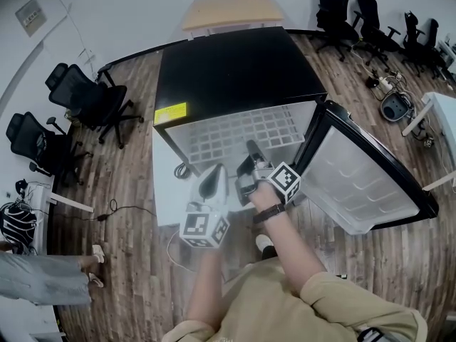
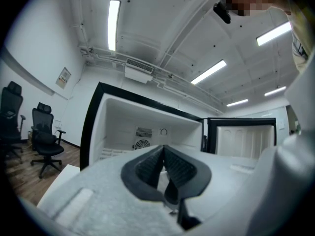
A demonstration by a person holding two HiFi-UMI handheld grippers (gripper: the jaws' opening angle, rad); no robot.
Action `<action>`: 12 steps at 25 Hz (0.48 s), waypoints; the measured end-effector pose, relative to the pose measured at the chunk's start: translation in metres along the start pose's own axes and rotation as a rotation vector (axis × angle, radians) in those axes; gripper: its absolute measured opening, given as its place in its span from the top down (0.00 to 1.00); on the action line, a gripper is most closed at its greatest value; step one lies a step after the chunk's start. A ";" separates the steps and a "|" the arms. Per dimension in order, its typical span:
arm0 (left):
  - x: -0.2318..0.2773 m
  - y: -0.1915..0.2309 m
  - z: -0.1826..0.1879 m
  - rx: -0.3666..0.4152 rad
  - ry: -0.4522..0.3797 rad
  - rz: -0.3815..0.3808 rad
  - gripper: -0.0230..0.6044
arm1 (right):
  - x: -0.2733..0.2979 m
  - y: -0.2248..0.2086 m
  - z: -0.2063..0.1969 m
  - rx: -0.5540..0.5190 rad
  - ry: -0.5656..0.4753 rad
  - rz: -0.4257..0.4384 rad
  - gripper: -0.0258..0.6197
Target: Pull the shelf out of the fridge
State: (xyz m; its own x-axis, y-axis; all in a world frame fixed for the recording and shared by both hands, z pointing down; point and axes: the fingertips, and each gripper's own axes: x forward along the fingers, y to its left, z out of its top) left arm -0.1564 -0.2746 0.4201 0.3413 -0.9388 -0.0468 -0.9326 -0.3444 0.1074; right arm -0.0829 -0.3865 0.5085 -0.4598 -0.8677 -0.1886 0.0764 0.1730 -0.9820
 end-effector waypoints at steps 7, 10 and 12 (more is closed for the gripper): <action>-0.010 -0.006 0.002 -0.013 -0.002 -0.011 0.97 | -0.020 0.005 -0.006 -0.014 0.010 0.004 0.91; -0.010 -0.007 0.008 -0.021 -0.003 -0.017 0.97 | -0.023 0.011 -0.006 -0.021 0.030 -0.006 0.91; -0.014 -0.007 0.011 -0.020 -0.009 -0.020 0.97 | -0.030 0.011 -0.009 -0.026 0.040 -0.007 0.91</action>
State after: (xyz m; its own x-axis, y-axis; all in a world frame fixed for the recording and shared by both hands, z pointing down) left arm -0.1560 -0.2588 0.4086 0.3586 -0.9317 -0.0585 -0.9231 -0.3632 0.1263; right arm -0.0757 -0.3543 0.5034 -0.4956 -0.8496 -0.1803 0.0503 0.1791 -0.9825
